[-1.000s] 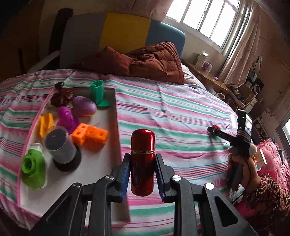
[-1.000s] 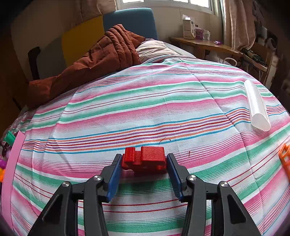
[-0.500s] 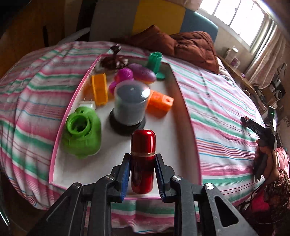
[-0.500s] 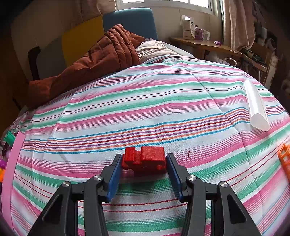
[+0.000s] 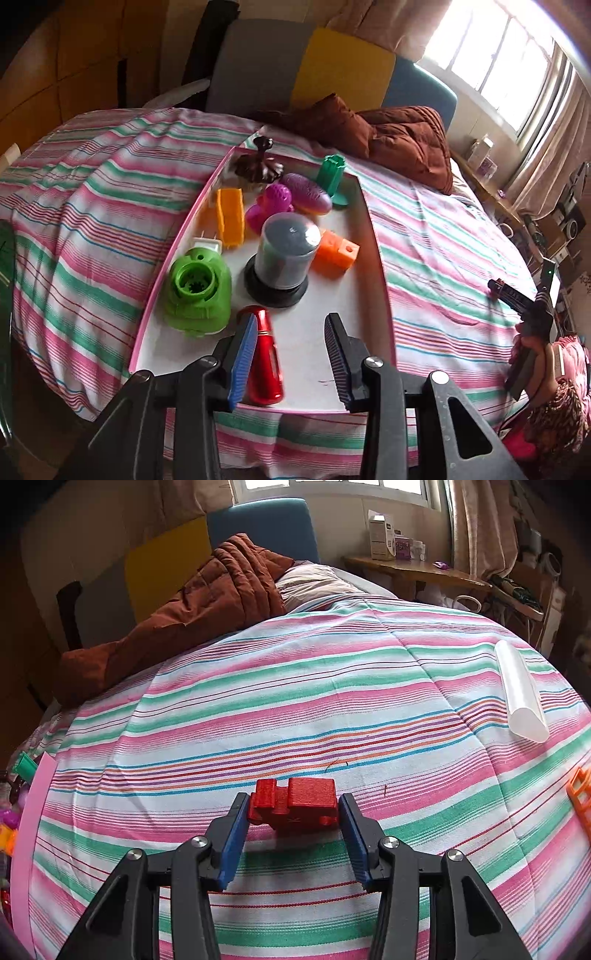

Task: Organize rigid objects
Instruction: 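Carry the red puzzle piece into the tray and open the right tool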

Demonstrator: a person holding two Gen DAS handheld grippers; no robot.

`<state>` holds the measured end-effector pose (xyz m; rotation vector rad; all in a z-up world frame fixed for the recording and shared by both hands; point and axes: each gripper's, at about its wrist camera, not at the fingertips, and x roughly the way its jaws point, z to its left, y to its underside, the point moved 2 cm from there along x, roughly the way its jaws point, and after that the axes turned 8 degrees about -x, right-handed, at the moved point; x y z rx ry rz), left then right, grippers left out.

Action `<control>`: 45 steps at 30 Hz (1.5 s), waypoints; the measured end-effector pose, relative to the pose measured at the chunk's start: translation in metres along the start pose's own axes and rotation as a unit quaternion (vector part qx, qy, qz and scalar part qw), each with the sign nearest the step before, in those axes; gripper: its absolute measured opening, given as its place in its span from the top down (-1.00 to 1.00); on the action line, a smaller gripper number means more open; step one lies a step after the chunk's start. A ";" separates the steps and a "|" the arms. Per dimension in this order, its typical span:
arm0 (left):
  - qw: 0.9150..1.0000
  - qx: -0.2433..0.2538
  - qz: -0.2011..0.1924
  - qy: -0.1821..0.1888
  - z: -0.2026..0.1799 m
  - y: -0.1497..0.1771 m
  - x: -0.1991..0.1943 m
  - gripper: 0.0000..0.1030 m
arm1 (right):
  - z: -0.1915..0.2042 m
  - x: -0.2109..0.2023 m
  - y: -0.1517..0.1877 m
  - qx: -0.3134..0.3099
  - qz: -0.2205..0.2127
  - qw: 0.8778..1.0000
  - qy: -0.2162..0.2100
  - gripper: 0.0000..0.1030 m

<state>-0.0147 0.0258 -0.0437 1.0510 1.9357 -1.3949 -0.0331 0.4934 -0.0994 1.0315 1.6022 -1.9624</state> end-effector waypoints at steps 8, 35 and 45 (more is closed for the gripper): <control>1.000 0.019 -0.010 0.007 -0.012 0.000 -0.003 0.27 | 0.061 -0.027 -0.001 -0.054 -0.019 0.995 -0.081 0.05; 0.999 -0.006 -0.047 -0.005 0.025 -0.007 -0.016 0.27 | 0.314 -0.121 0.077 -0.318 0.035 0.902 -0.290 0.05; 0.997 -0.054 -0.049 -0.017 0.062 -0.013 -0.021 0.27 | 0.356 -0.110 0.094 -0.407 0.065 0.883 -0.224 0.05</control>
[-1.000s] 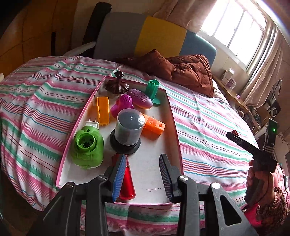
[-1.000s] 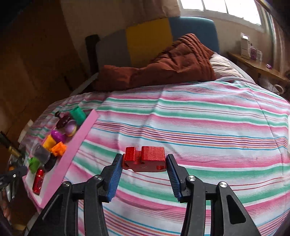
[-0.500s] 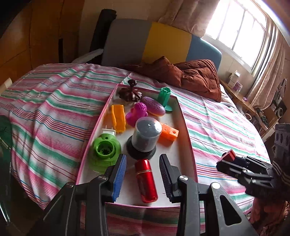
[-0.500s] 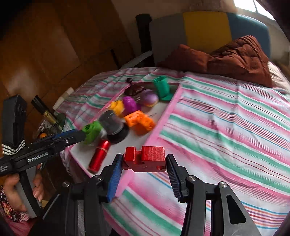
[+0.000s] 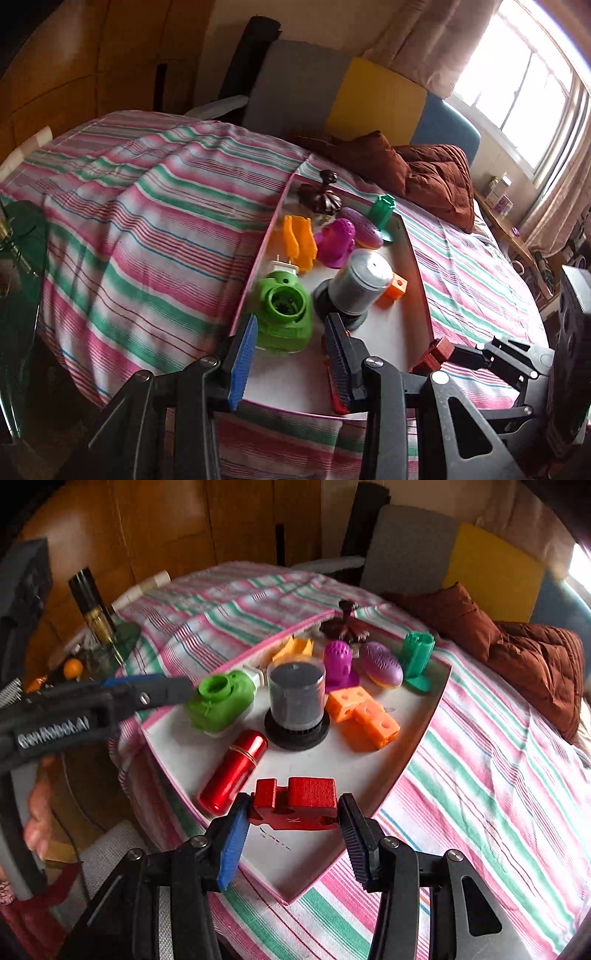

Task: Organize rigid objects
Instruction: 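Carry the red puzzle piece into the tray and open the right tool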

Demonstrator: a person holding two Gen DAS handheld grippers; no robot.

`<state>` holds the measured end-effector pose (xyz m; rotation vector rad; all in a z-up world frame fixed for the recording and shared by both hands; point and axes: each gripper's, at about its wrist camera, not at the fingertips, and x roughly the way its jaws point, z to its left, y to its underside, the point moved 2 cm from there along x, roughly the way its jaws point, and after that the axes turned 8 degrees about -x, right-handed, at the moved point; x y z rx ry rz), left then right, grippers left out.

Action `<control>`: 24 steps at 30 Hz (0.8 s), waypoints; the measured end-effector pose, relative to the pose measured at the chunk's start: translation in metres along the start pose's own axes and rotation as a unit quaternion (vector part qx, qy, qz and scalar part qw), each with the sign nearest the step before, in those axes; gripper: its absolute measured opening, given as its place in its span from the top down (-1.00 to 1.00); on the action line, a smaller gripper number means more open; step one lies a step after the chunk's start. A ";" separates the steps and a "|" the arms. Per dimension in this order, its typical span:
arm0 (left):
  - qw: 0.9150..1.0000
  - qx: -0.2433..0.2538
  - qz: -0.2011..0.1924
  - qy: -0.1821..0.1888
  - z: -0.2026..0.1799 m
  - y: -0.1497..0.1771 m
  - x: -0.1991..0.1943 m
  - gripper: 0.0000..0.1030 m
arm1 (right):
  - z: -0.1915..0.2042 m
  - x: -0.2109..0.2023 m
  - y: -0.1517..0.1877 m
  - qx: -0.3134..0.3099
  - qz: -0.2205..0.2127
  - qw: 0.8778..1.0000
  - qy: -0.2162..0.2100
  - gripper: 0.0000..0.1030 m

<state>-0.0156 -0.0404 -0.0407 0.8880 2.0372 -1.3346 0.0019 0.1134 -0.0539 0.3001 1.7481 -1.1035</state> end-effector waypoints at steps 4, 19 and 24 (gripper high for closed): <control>1.000 -0.008 0.002 0.002 0.005 -0.002 0.000 0.27 | 0.002 0.008 0.000 -0.008 0.016 1.000 0.014 0.05; 1.000 -0.008 0.001 0.002 0.005 -0.005 -0.002 0.27 | 0.002 0.020 -0.001 -0.008 0.035 0.999 0.025 0.04; 1.000 -0.007 0.003 0.000 0.005 -0.005 -0.001 0.27 | -0.001 0.020 -0.003 0.002 0.029 0.999 0.023 0.02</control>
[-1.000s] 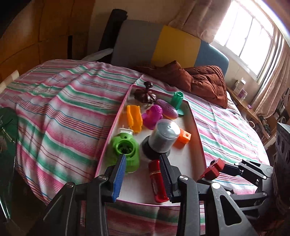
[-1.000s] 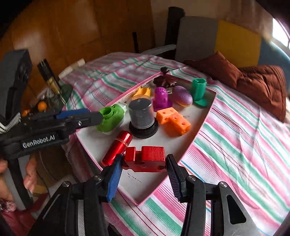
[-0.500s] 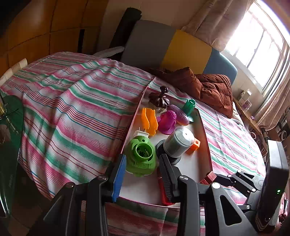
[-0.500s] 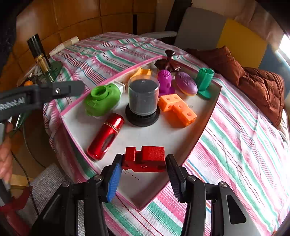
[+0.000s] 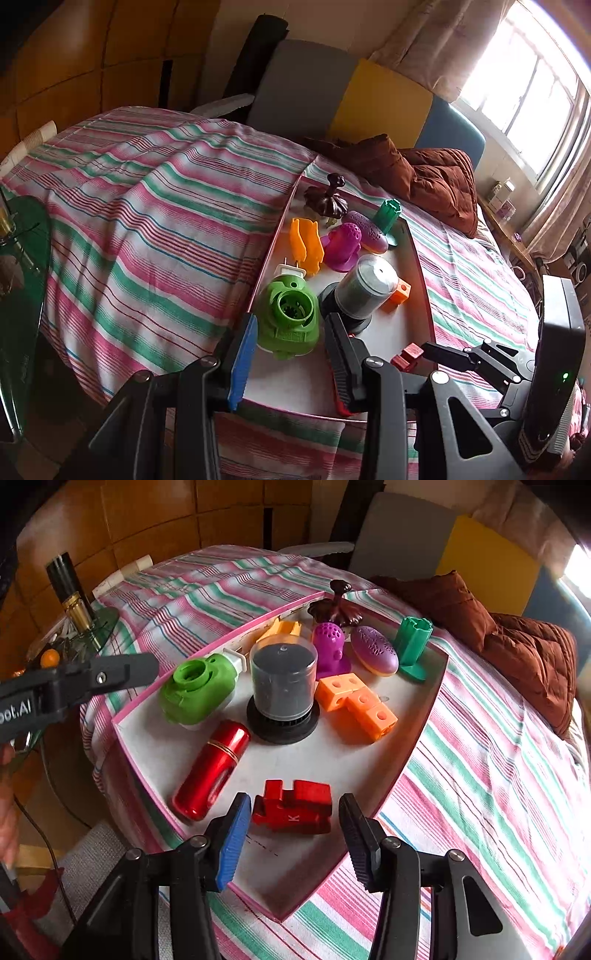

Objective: Organize rigid objects

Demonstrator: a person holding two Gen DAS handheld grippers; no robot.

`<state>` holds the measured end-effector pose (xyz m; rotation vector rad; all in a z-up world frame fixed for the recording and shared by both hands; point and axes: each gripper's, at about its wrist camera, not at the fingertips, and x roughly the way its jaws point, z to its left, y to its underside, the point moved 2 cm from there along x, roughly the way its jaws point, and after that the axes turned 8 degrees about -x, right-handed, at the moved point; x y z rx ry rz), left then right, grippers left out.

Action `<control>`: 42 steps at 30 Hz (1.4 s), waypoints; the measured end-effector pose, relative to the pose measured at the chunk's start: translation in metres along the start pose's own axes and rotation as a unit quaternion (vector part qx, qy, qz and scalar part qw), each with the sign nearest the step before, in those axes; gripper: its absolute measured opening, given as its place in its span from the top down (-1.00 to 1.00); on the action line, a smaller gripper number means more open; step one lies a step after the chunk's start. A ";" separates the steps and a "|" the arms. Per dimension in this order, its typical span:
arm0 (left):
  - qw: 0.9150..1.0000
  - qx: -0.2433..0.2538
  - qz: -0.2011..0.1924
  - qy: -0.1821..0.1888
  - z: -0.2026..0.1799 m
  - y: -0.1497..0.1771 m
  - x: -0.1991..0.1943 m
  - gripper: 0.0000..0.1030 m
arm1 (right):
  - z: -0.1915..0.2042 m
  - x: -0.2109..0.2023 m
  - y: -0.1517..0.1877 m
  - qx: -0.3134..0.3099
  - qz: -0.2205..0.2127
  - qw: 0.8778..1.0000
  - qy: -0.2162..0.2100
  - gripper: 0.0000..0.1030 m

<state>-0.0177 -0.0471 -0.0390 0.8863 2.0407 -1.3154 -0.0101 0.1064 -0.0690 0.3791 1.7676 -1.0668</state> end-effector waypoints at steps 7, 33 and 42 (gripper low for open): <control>1.000 -0.002 0.000 0.000 0.000 0.001 0.000 0.26 | 0.001 0.000 0.000 0.004 -0.003 1.000 -0.002 0.02; 0.998 0.019 -0.042 -0.038 -0.012 -0.009 -0.022 0.26 | -0.025 -0.028 -0.004 0.133 -0.043 0.990 0.037 -0.55; 0.994 0.038 -0.064 -0.076 -0.023 -0.018 -0.036 0.27 | -0.034 -0.041 -0.017 0.188 -0.069 0.977 0.079 -0.97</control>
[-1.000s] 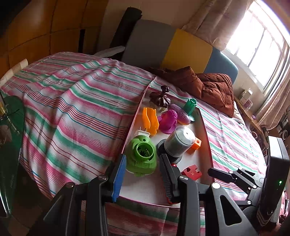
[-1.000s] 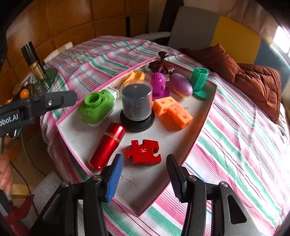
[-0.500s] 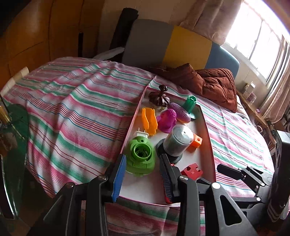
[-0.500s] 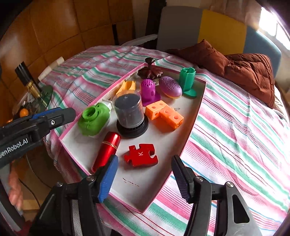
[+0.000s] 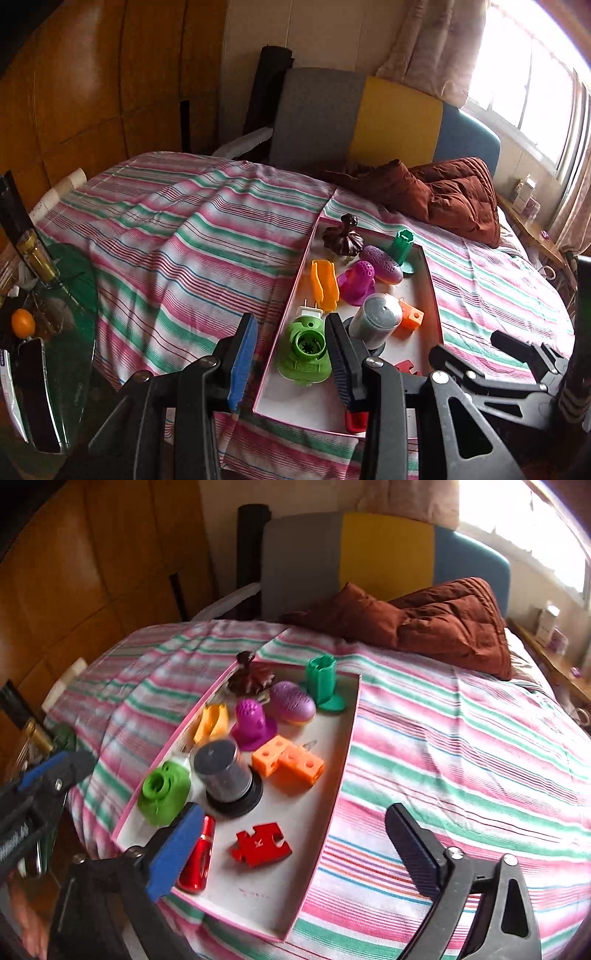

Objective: Organize rigid objects

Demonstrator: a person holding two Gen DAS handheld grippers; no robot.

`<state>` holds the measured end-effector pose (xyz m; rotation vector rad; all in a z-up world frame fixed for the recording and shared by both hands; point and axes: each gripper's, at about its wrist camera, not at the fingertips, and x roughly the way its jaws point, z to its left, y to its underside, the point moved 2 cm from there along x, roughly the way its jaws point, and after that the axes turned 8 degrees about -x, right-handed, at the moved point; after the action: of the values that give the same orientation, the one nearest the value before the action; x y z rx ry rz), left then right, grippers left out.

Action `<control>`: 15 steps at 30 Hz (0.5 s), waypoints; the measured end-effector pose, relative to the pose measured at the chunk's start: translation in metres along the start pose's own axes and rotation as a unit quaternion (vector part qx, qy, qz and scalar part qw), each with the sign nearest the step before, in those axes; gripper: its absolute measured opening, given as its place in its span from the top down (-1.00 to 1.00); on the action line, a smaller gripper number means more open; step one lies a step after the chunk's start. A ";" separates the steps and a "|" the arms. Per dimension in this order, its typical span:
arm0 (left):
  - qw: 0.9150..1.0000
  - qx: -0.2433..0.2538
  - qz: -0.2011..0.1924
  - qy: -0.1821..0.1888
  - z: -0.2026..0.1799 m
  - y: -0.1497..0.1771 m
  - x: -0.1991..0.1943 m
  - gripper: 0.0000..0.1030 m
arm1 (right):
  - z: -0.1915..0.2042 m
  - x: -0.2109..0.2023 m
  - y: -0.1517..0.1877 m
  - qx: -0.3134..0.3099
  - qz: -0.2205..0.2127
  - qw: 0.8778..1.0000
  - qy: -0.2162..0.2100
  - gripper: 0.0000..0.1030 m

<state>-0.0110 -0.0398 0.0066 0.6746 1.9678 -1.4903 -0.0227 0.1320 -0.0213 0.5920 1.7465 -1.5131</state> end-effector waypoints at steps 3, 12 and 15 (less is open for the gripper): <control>1.000 0.004 -0.004 0.002 -0.001 0.000 -0.003 0.27 | 0.002 0.000 -0.006 0.008 -0.001 1.000 0.015 -0.98; 1.000 0.018 0.021 -0.006 -0.005 0.007 0.002 0.27 | 0.000 0.000 -0.011 0.044 -0.005 0.998 0.040 -0.98; 0.999 0.024 0.036 -0.013 -0.007 0.012 0.005 0.27 | -0.002 -0.002 -0.011 0.054 -0.011 0.997 0.047 -0.99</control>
<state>-0.0072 -0.0293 -0.0038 0.7360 1.8742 -1.4982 -0.0301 0.1320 -0.0125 0.7115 1.7548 -1.6268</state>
